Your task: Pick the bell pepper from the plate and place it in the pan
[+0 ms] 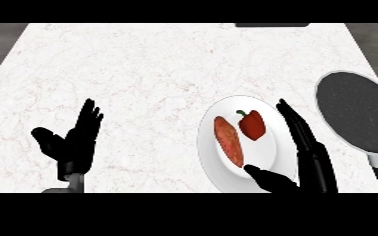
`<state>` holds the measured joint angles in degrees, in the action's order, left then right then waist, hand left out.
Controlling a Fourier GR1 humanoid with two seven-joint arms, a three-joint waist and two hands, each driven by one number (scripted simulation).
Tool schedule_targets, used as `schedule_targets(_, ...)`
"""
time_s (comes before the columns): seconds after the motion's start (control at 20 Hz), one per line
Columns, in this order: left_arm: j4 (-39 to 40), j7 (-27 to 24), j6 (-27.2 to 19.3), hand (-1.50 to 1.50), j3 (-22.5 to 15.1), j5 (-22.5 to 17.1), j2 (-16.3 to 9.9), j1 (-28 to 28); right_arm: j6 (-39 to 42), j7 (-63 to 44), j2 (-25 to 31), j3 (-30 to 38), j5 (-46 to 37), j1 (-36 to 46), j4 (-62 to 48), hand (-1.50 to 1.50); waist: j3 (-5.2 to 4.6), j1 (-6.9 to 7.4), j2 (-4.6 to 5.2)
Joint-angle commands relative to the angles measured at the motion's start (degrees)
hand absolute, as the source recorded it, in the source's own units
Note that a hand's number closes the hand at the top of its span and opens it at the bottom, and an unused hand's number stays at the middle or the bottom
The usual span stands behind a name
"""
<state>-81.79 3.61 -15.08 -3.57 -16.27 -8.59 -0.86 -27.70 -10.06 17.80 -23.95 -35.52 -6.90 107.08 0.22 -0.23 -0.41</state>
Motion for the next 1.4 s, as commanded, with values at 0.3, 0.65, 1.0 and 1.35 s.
schedule_targets(0.3, 1.01, 3.1, -1.08, 0.0, -2.38, 1.25, 1.73, 0.03, 28.9, -29.11, 5.31, 0.2, -6.73, 17.04, -3.47, -1.5, -0.52, 1.26, 0.57)
schedule_targets(0.65, -2.61, 3.52, 0.68, 0.0, -2.33, 0.73, 0.53, -3.59, 45.33, -38.18, 2.01, 0.76, -3.77, 32.27, -13.65, -1.5, -0.26, 1.56, 0.46)
schedule_targets(1.0, 0.87, 0.13, -0.67, 0.0, -2.34, 2.52, 3.18, -3.28, 54.91, -39.67, -1.04, 3.05, -1.16, 39.32, -23.38, -1.5, -0.28, 0.9, 0.53)
schedule_targets(1.35, 2.07, 2.49, 0.31, 0.0, -0.37, 1.43, 2.75, -0.22, 61.77, -39.9, -2.37, 4.15, 2.15, 34.86, -21.65, -1.5, -0.25, 0.2, 0.41)
